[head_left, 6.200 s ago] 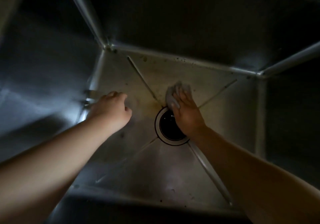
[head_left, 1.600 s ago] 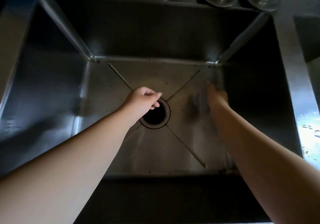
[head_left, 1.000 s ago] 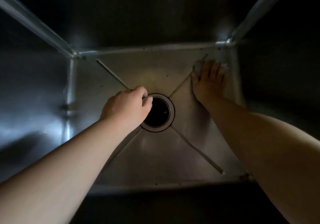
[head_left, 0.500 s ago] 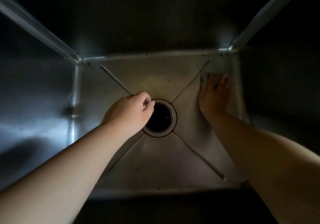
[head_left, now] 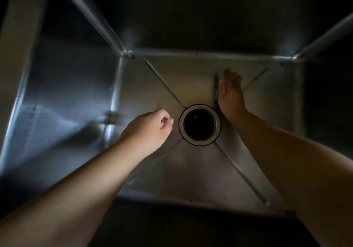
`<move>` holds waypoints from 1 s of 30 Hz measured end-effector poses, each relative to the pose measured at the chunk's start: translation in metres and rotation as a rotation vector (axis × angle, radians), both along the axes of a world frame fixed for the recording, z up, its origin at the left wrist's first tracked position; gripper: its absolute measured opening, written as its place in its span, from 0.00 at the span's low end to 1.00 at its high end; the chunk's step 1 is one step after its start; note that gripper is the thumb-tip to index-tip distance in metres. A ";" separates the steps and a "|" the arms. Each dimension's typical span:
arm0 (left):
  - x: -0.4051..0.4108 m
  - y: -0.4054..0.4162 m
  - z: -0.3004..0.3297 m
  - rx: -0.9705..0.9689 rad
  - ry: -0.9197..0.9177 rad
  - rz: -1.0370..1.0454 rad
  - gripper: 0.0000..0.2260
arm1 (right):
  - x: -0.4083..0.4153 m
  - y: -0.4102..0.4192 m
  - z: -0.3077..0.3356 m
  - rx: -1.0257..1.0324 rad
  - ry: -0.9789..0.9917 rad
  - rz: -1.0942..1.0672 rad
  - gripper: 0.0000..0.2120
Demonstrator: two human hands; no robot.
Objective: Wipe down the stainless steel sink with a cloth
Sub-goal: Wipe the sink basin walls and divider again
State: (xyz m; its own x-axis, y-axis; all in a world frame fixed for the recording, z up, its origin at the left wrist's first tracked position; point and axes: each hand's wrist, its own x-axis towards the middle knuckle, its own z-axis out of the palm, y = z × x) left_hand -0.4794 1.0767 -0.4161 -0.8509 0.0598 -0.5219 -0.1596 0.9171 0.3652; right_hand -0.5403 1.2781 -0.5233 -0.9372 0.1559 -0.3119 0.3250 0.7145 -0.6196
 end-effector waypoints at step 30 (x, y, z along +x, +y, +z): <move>0.017 -0.005 0.003 0.123 -0.087 0.058 0.09 | 0.101 0.005 -0.002 0.253 -0.060 -0.114 0.21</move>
State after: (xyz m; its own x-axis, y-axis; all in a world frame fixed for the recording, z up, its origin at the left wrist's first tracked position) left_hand -0.4623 1.0721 -0.4133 -0.8065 0.0797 -0.5858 -0.2471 0.8548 0.4564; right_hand -0.4393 1.2834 -0.5255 -0.8903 0.3387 -0.3044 0.4426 0.8008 -0.4035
